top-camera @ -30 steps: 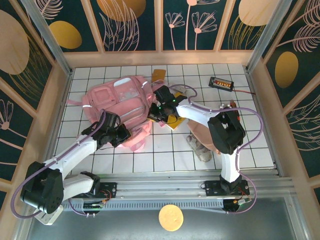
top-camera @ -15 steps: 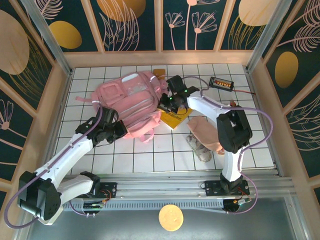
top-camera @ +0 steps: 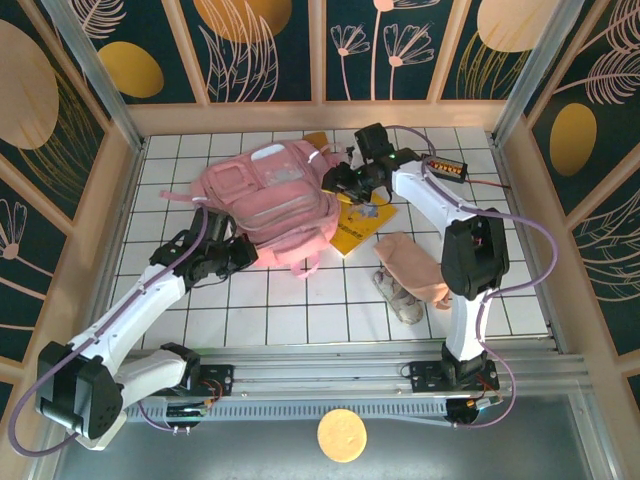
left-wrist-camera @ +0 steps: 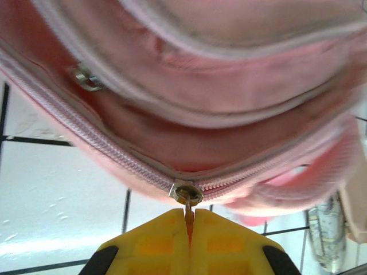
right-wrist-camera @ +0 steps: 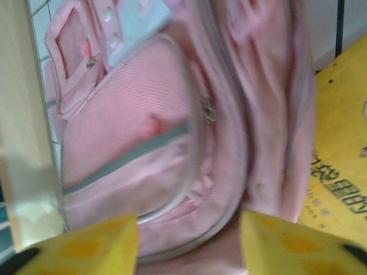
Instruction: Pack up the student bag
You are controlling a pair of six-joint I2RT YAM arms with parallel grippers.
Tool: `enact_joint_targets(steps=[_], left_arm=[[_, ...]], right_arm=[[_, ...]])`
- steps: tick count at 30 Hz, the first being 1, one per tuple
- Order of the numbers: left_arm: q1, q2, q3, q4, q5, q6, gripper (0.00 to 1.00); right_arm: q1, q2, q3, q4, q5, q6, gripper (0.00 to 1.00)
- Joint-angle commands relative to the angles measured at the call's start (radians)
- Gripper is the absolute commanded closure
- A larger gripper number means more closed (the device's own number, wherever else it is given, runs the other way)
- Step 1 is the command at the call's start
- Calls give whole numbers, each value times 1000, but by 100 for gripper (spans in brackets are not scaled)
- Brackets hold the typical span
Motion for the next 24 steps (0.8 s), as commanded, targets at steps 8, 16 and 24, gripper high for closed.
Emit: enact_joint_targets(steps=[8, 16, 24], left_arm=[[0, 53, 36, 189, 123, -79, 100], [0, 52, 47, 187, 152, -66, 100], [0, -4, 3, 200, 168, -84, 100]], right_arm=[[129, -157, -178, -49, 23, 226, 26], [189, -223, -430, 277, -37, 594, 1], [218, -180, -457, 439, 1, 758, 1]])
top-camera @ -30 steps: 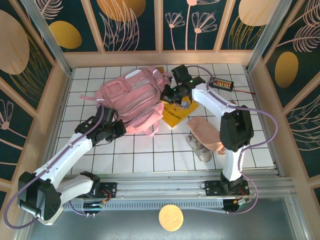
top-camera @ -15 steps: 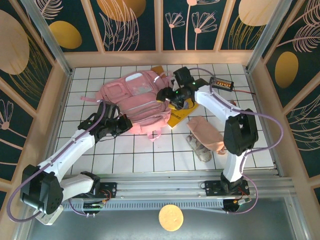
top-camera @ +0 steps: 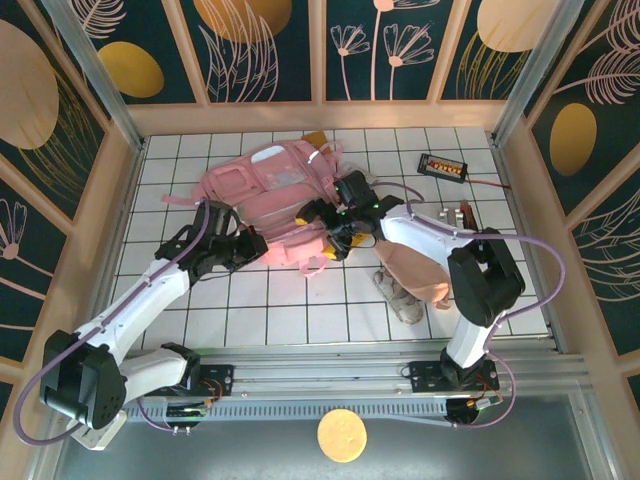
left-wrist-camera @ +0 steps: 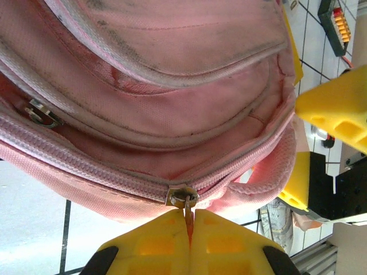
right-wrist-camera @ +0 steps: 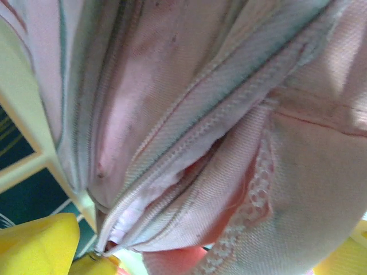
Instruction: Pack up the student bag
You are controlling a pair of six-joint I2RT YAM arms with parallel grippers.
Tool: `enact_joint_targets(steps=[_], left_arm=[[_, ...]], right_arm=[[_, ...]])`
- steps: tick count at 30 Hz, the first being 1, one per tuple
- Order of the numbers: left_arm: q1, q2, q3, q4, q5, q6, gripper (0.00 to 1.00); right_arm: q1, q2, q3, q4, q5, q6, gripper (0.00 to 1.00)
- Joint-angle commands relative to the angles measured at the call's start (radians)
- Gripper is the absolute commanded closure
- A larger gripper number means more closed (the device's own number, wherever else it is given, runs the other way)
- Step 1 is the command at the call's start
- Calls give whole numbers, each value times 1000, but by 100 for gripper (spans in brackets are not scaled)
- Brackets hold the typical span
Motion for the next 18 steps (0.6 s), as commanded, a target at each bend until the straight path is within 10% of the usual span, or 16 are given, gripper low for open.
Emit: enact_joint_targets(steps=[1, 11, 18], left_arm=[[-1, -51, -10, 92, 53, -33, 100], [0, -70, -34, 136, 77, -39, 100], [0, -96, -49, 110, 78, -3, 100]], right_arm=[[19, 24, -15, 125, 21, 118, 1], [22, 104, 31, 124, 56, 108, 14], [7, 58, 37, 75, 121, 57, 100]])
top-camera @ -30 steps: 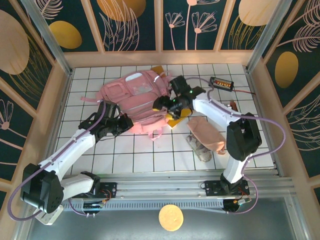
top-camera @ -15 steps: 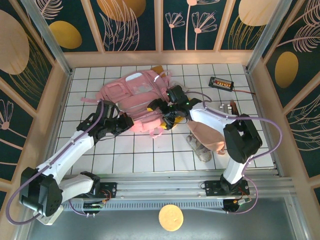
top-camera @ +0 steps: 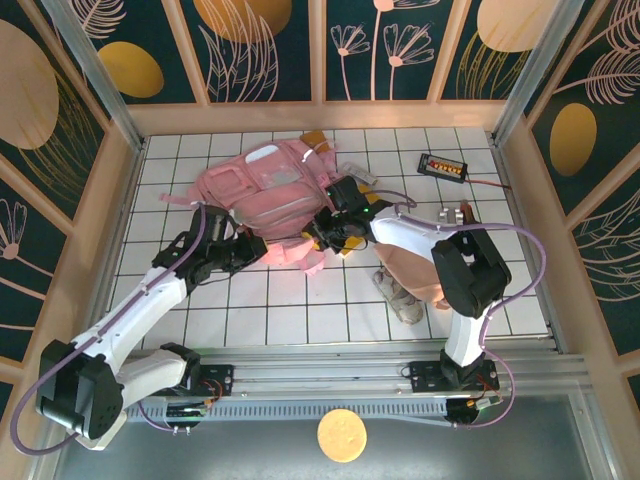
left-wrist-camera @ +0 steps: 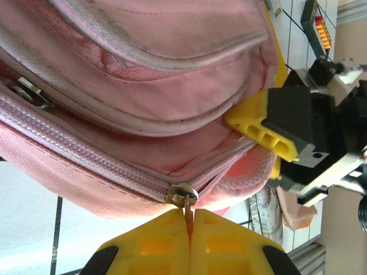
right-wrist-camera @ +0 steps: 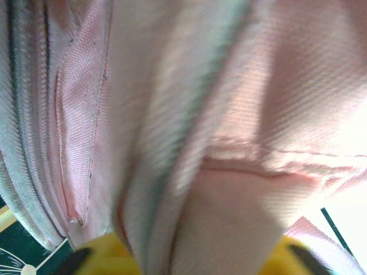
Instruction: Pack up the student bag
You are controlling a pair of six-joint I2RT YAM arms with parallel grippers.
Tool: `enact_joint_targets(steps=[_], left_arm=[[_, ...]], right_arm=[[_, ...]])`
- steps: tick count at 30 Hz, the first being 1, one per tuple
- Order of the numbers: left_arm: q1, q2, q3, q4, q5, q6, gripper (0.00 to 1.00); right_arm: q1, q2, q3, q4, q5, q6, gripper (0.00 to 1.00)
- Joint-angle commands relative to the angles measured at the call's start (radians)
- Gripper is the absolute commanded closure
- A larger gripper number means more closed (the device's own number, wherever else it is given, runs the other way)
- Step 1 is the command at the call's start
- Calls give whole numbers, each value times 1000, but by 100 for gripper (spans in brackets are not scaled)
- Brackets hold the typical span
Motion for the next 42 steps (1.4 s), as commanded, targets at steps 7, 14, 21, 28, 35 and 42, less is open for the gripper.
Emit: enact_joint_targets(steps=[7, 14, 21, 28, 35, 42], left_arm=[[-3, -19, 161, -234, -91, 241, 100], [15, 86, 333, -434, -347, 376, 100], [125, 133, 301, -454, -402, 429, 100], [261, 157, 220, -440, -432, 457, 100], [311, 272, 218, -434, -390, 472, 100], [324, 213, 263, -456, -366, 461, 96]], right_arm=[[-90, -78, 206, -197, 191, -229, 100], [-203, 76, 601, -463, 81, -503, 100], [-214, 171, 919, -688, 129, -652, 100], [-207, 149, 892, -644, 88, -638, 100], [-189, 150, 902, -619, 76, -608, 100], [-140, 166, 890, -606, 75, -595, 100]])
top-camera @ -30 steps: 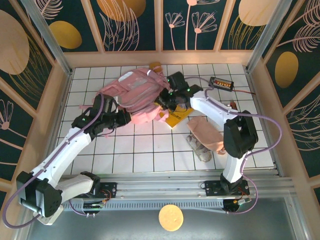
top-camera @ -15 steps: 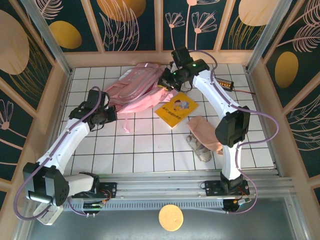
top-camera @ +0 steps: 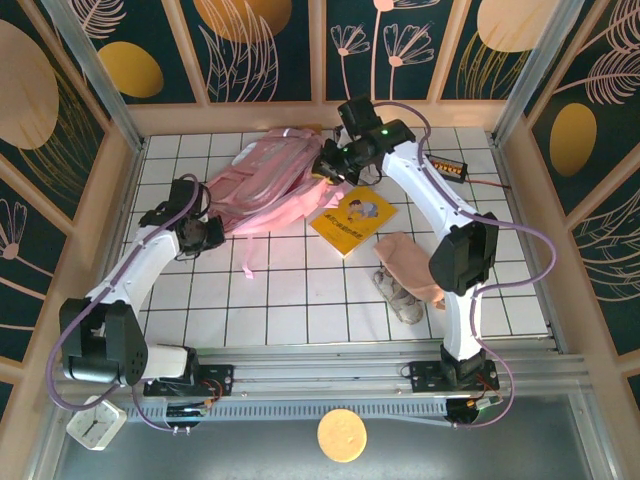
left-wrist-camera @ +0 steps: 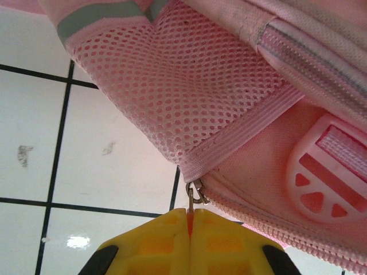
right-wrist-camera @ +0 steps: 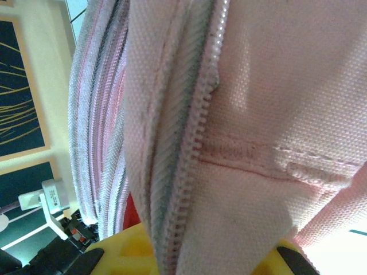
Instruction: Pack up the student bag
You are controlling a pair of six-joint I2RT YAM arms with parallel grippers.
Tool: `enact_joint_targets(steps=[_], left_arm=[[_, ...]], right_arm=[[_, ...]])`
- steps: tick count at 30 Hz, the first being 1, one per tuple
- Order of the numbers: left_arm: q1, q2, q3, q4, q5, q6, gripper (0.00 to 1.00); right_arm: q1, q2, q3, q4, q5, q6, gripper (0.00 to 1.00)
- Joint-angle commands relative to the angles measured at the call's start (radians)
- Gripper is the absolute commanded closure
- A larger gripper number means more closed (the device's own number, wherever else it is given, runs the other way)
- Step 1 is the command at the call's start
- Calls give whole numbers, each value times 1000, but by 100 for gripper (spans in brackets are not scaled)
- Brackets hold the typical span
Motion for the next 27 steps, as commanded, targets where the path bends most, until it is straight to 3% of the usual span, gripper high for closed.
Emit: enact_joint_targets(steps=[1, 4, 6, 9, 12, 17, 23, 27], left_arm=[[30, -51, 35, -136, -66, 7, 89], [30, -86, 86, -172, -67, 23, 66], [30, -107, 142, -218, -119, 35, 32], [30, -162, 217, -242, -134, 60, 1], [29, -225, 249, -164, -57, 57, 1], [26, -249, 158, 3, 152, -1, 1], [-56, -250, 86, 38, 122, 51, 1], [-126, -213, 89, 25, 81, 88, 1]], right_arm=[[-2, -16, 29, 105, 68, -2, 100], [-2, -19, 5, 125, 65, 5, 100], [19, -22, -12, 137, 59, 11, 100], [40, -37, -62, 177, 49, 33, 100], [74, -64, -158, 262, 22, 70, 100], [137, -105, -385, 440, -34, 147, 100], [178, -146, -593, 523, -62, 150, 99], [165, -215, -666, 430, -12, 73, 55]])
